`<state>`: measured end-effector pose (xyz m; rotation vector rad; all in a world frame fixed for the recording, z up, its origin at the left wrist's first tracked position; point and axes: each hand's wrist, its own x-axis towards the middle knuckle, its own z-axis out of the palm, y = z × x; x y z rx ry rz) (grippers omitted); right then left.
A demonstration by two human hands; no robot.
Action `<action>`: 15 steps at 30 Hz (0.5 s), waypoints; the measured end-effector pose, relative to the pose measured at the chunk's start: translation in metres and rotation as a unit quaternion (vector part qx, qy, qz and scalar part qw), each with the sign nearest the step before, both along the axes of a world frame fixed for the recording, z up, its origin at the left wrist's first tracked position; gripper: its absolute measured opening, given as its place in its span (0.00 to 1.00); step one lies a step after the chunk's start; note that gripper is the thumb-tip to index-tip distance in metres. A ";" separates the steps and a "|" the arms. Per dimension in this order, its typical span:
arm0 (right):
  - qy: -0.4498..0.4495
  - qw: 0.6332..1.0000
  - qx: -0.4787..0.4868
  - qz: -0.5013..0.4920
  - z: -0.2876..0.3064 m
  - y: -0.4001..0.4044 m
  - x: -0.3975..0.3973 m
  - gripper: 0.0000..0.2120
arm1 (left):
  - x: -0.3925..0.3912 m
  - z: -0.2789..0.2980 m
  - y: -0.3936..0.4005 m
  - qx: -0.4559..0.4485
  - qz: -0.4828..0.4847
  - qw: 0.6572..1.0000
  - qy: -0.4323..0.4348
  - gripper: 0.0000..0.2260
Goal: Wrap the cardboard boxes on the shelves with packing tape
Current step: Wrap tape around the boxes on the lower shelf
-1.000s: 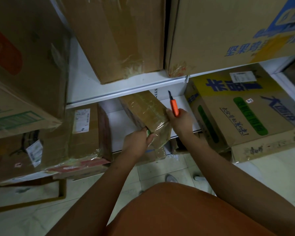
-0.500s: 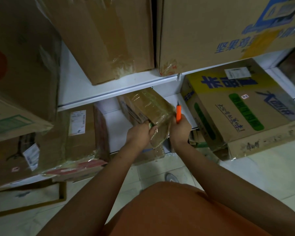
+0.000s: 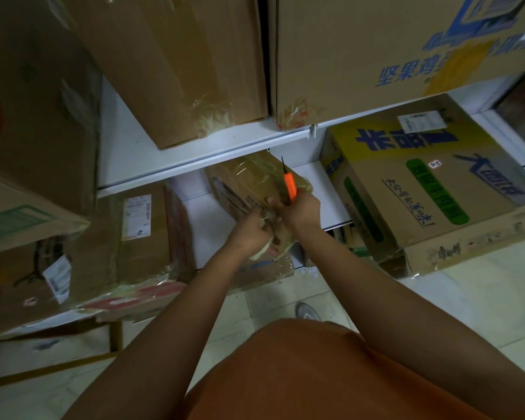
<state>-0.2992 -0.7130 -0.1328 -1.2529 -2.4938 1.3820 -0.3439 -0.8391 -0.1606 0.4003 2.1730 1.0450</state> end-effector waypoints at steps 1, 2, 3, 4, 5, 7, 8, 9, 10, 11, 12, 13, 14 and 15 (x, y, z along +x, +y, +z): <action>-0.001 1.000 0.001 0.007 0.000 0.000 0.001 0.22 | 0.000 -0.002 -0.004 -0.022 0.011 1.000 0.020 0.13; 0.002 1.000 0.004 0.012 0.001 -0.002 0.002 0.21 | 0.000 -0.003 -0.008 -0.038 0.015 0.998 0.038 0.12; 0.005 1.000 0.010 0.018 0.001 -0.005 0.003 0.20 | 0.001 -0.004 -0.011 -0.053 0.010 0.997 0.053 0.10; 0.008 1.000 0.019 0.024 0.001 -0.007 0.004 0.20 | -0.001 -0.007 -0.013 -0.067 -0.004 0.996 0.064 0.09; 0.007 0.999 0.026 0.028 0.002 -0.009 0.005 0.21 | -0.003 -0.007 -0.012 -0.073 -0.013 0.995 0.068 0.09; -0.008 0.999 0.034 0.031 0.004 -0.007 0.007 0.23 | -0.007 -0.005 -0.009 -0.061 -0.007 0.996 0.069 0.11; -0.026 0.998 0.043 0.035 0.006 -0.004 0.007 0.23 | -0.009 -0.004 -0.007 -0.056 -0.002 0.996 0.073 0.11; -0.046 0.996 0.058 0.041 0.008 -0.001 0.009 0.23 | -0.010 -0.002 -0.006 -0.063 -0.007 0.995 0.080 0.10; -0.060 0.994 0.078 0.048 0.009 0.001 0.012 0.22 | -0.012 -0.003 -0.005 -0.074 -0.017 0.993 0.093 0.09; -0.064 0.992 0.096 0.051 0.012 0.001 0.017 0.20 | -0.015 -0.003 -0.005 -0.089 -0.029 0.990 0.105 0.09; -0.057 0.991 0.111 0.054 0.017 0.000 0.024 0.19 | -0.016 -0.002 -0.004 -0.098 -0.040 0.988 0.113 0.10; -0.041 0.990 0.122 0.058 0.021 -0.003 0.033 0.17 | -0.018 -0.004 -0.003 -0.102 -0.046 0.987 0.116 0.11; -0.028 0.988 0.134 0.070 0.025 -0.006 0.042 0.16 | -0.019 -0.005 -0.003 -0.096 -0.051 0.988 0.111 0.12; -0.027 0.985 0.143 0.091 0.028 -0.011 0.052 0.15 | -0.019 -0.006 -0.003 -0.085 -0.057 0.990 0.100 0.11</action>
